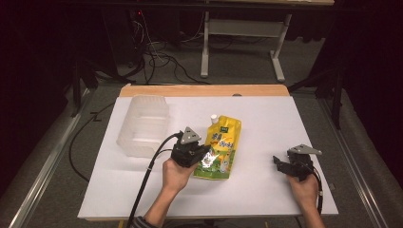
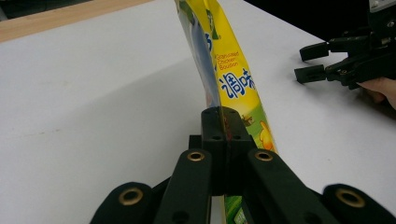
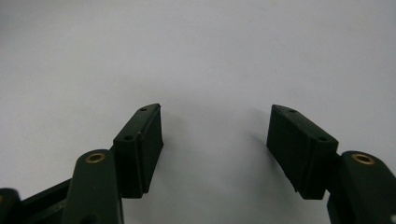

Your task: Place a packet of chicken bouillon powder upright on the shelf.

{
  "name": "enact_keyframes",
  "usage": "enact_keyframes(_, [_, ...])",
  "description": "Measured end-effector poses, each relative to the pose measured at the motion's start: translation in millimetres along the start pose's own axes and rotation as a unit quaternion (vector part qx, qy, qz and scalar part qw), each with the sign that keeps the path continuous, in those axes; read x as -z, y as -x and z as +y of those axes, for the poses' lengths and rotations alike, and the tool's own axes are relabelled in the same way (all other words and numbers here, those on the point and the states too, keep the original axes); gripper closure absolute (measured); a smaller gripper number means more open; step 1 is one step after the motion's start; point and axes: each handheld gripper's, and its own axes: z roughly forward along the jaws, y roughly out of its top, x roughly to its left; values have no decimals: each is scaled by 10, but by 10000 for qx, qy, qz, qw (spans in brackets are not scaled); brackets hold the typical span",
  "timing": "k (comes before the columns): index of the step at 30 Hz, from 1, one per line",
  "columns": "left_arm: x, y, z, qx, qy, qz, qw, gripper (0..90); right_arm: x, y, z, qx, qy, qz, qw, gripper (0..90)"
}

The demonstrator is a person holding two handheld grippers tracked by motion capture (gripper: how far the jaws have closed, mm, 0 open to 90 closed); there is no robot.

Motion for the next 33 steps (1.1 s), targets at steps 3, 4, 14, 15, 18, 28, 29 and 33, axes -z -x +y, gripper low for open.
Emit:
enact_keyframes(3, [37, 13, 32, -93, 29, 4, 10000, 900, -1, 2, 0, -1, 0, 5, 10000, 360])
enact_keyframes(4, [49, 16, 43, -117, 35, 4, 9999, 900, -1, 1, 0, -1, 0, 5, 10000, 361])
enact_keyframes(14, [183, 10, 138, -318, 89, 125, 9994, 900, 0, 1, 0, -2, -1, 1, 10000, 361])
enact_keyframes(15, [220, 4, 163, -364, 87, 167, 9992, 900, -1, 2, 0, -2, -1, 6, 10000, 361])
enact_keyframes(18, [281, -11, 204, -452, 66, 253, 9986, 900, 0, 2, 0, -1, -1, 6, 10000, 360])
enact_keyframes(28, [488, -126, 309, -391, 236, 301, 9985, 900, 0, 3, 0, -5, -1, 5, 10000, 360])
enact_keyframes(29, [515, -144, 326, -371, 291, 279, 9985, 900, -1, 2, 0, -1, 1, 6, 10000, 361])
enact_keyframes(33, [674, -253, 403, -316, 462, 235, 9982, 900, -1, 3, 0, 4, 3, 4, 10000, 360])
